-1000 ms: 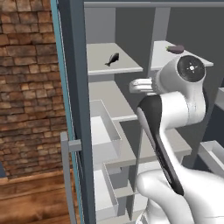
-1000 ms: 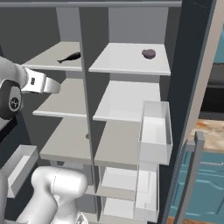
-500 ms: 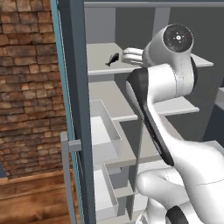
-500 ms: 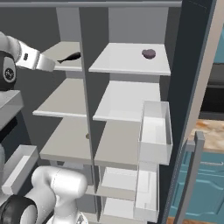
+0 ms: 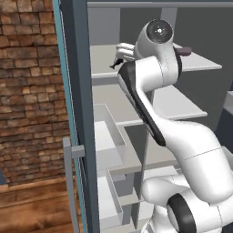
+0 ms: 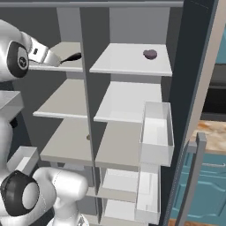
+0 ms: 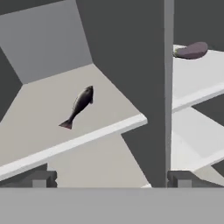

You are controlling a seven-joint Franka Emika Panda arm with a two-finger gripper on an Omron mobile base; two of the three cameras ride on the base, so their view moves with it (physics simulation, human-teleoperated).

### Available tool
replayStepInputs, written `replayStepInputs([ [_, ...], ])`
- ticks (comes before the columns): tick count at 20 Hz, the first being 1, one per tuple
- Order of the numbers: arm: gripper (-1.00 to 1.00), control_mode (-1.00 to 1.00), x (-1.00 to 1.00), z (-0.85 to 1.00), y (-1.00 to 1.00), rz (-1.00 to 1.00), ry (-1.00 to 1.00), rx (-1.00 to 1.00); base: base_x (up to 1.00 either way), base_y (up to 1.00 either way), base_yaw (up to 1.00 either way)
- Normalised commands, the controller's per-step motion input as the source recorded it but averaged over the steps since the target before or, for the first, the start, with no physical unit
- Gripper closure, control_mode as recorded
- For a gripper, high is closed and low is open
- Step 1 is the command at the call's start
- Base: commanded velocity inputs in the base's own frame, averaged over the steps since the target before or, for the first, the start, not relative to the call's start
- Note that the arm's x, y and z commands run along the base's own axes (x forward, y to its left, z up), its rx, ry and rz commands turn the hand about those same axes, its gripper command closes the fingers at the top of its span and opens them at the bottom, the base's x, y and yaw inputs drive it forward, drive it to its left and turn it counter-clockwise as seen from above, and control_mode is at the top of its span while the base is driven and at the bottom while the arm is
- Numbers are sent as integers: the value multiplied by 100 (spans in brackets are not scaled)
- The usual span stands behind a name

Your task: Pick up the frozen fish from the freezer, place it on any shelf in the fridge, and close the fridge and freezer doors when done.

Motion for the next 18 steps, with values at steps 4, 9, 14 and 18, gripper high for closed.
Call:
replayStepInputs([
  [4, -100, -100, 87, -35, 0, 0, 9, 0, 0, 0, 0],
  [9, -100, -100, 93, -17, 20, 0, 22, 0, 0, 0, 0],
  [14, -100, -100, 70, -5, 29, 0, 14, -1, 0, 0, 0],
  [18, -100, -100, 5, -3, 10, 0, 3, 0, 0, 0, 0],
])
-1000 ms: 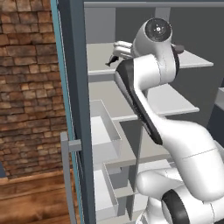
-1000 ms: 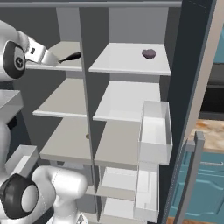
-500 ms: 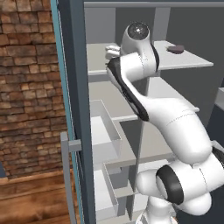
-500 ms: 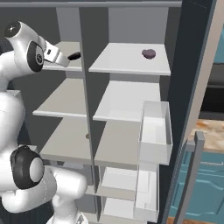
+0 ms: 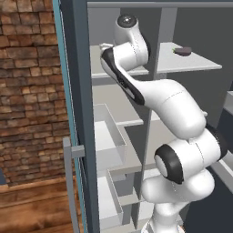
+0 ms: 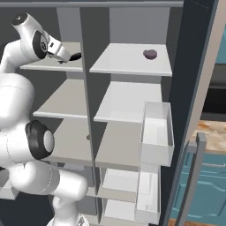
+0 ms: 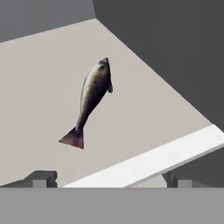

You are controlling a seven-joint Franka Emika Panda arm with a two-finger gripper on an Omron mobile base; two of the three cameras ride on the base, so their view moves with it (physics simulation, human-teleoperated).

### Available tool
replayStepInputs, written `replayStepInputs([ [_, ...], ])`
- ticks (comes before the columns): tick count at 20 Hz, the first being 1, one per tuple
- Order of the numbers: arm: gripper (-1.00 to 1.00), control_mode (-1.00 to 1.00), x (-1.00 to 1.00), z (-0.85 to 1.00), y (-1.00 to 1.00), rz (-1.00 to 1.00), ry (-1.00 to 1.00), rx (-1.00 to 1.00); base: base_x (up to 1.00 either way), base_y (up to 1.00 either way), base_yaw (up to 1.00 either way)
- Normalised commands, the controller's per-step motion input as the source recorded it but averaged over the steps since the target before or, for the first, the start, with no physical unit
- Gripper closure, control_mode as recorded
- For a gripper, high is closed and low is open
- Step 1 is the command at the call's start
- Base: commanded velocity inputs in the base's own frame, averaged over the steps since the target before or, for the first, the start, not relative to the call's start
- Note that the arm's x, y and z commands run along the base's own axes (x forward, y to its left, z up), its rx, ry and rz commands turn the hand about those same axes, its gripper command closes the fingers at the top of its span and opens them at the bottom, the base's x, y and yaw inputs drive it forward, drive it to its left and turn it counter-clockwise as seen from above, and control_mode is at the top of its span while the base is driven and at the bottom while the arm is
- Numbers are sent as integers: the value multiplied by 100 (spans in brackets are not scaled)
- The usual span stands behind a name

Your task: Pick up the frozen fish from the freezer, place it on any shelf in the fridge, and close the fridge and freezer doors when done.

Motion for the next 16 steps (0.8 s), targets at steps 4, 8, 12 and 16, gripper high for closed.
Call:
replayStepInputs([
  [4, -100, -100, 31, -30, 3, 0, 0, 0, 0, 0, 0],
  [8, -100, -100, 16, -36, 0, 0, 0, 0, 0, 0, 0],
  [12, -100, -100, 22, -12, 0, 0, 0, 0, 0, 0, 0],
  [16, -100, -100, 29, 0, 0, 0, 0, 0, 0, 0, 0],
])
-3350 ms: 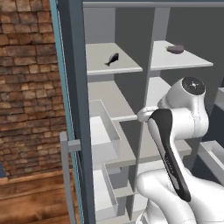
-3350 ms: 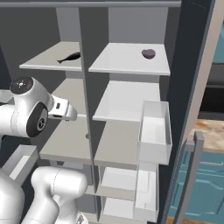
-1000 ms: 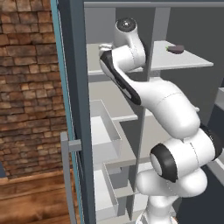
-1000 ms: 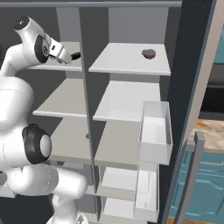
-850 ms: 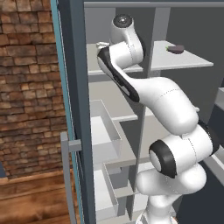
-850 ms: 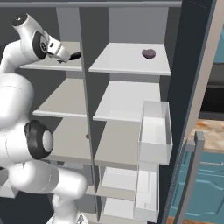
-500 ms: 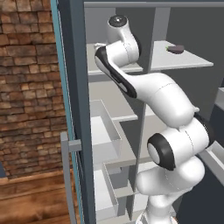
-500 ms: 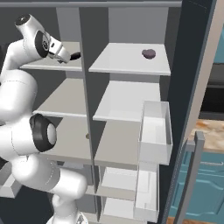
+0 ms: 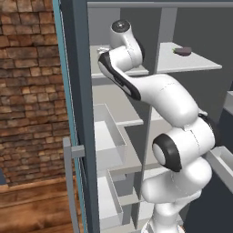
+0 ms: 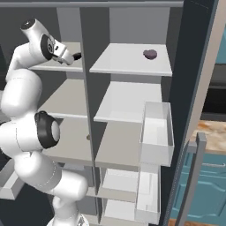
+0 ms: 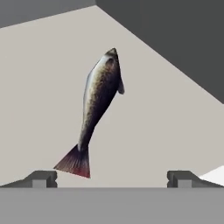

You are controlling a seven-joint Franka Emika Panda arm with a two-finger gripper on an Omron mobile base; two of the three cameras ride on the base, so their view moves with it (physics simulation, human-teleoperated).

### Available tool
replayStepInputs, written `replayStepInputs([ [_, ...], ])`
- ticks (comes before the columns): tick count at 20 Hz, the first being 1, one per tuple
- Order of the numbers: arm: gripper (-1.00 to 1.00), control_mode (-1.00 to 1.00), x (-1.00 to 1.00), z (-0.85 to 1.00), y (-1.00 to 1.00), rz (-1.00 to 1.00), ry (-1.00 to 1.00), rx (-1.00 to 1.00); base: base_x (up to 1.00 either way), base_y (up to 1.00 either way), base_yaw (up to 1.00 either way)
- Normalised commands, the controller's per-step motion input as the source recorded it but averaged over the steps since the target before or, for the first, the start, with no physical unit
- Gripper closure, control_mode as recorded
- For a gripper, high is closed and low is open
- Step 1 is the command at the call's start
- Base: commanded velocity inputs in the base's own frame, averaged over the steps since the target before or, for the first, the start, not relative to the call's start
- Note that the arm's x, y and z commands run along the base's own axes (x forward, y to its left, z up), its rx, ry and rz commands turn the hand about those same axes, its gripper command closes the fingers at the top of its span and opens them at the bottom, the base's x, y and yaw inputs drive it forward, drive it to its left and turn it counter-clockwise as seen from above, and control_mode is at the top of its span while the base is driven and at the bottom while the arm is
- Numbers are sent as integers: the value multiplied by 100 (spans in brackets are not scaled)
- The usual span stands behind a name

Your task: Pick up the frozen fish from the freezer, place it on any shelf in the fridge, and close the fridge and freezer doors when done.

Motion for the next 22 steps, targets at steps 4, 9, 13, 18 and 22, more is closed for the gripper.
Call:
replayStepInputs([
  [4, -100, -100, 48, 0, 0, 0, 0, 0, 0, 0, 0],
  [9, -100, -100, 51, 0, -2, 0, 0, 0, 0, 0, 0],
  [13, -100, -100, 51, 0, 0, 0, 0, 0, 0, 0, 0],
  [18, -100, -100, 55, -9, 0, 0, 0, 0, 0, 0, 0],
  [22, -100, -100, 48, -15, -1, 0, 0, 0, 0, 0, 0],
])
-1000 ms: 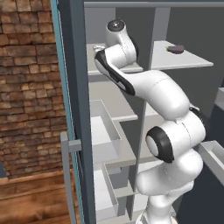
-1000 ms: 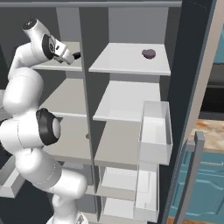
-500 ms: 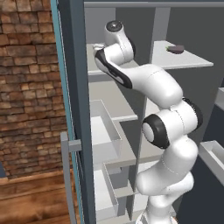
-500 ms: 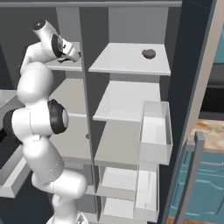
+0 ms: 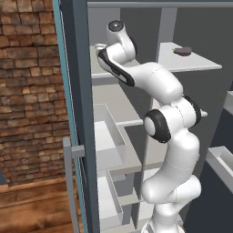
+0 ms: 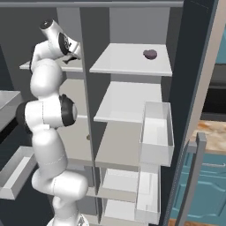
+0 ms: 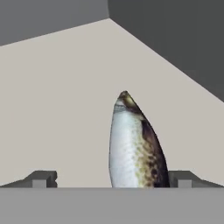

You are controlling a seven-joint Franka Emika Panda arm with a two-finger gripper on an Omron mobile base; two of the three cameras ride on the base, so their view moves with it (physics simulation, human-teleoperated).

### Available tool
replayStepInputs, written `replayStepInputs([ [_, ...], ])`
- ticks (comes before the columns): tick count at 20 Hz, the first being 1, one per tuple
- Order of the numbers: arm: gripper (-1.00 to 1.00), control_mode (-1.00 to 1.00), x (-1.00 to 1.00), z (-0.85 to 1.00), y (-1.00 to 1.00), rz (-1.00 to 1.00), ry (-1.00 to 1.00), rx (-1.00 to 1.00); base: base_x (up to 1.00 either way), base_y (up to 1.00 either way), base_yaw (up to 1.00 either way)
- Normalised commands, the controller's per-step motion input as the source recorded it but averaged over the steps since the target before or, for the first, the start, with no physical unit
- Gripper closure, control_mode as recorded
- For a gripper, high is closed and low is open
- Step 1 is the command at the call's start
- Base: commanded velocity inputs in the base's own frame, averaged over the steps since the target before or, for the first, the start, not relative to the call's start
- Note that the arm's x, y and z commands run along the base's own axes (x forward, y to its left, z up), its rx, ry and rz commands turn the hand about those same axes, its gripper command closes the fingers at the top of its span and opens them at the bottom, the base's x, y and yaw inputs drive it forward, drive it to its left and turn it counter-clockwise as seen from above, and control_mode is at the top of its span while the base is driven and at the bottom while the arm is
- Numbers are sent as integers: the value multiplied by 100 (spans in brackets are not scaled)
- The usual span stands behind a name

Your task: Pick up the frozen fish from the freezer, place it on any shelf in the fridge, and close the fridge and freezer doors when done.

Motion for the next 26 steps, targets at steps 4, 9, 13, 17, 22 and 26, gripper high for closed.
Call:
replayStepInputs([
  [4, -100, -100, 2, -31, -25, 0, 0, 0, 0, 0, 0],
  [9, 100, -100, -3, -30, -30, 0, 0, 0, 0, 0, 0],
  [13, 100, -100, 0, 0, -9, 2, 0, 0, 0, 0, 0],
  [17, 100, -100, -14, 0, 0, 0, 0, 0, 0, 0, 0],
  [22, 100, -100, -56, 6, 10, 3, -17, 0, 0, 0, 0],
  [26, 100, -100, -81, 41, 31, 5, -39, -4, 0, 0, 0],
])
